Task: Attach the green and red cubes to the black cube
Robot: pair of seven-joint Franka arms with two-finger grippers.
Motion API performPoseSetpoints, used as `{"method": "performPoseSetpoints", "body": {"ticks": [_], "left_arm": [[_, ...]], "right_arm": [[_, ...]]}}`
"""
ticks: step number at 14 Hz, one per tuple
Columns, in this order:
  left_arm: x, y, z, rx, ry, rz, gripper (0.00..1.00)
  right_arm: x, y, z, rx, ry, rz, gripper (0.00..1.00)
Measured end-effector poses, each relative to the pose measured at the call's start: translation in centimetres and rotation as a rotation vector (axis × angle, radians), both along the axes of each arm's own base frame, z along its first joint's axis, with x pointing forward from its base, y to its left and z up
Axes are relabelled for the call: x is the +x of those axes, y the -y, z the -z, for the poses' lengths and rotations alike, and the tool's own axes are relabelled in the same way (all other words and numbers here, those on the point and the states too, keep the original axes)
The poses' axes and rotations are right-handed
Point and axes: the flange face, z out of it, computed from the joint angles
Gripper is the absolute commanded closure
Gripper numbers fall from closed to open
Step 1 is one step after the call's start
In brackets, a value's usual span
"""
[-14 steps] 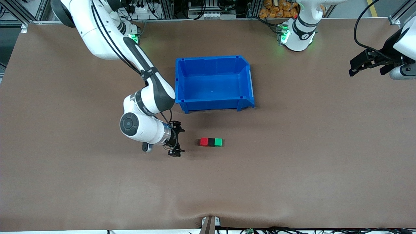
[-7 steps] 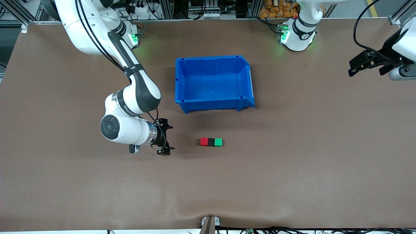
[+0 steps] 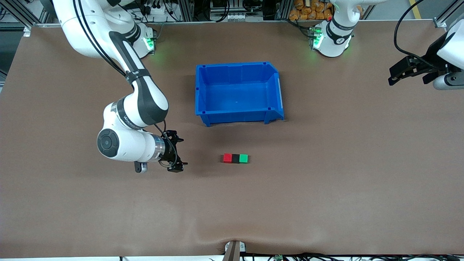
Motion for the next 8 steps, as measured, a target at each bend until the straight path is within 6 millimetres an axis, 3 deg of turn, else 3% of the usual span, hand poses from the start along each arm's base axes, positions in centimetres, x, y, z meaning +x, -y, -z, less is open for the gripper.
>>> {"method": "performPoseSetpoints", "body": {"ticks": [8], "left_arm": [[0.0,0.0,0.5,0.001,-0.011,0.000,0.00]], "right_arm": [[0.7,4.6,-2.5,-0.010,0.017,-0.090,0.00]]}}
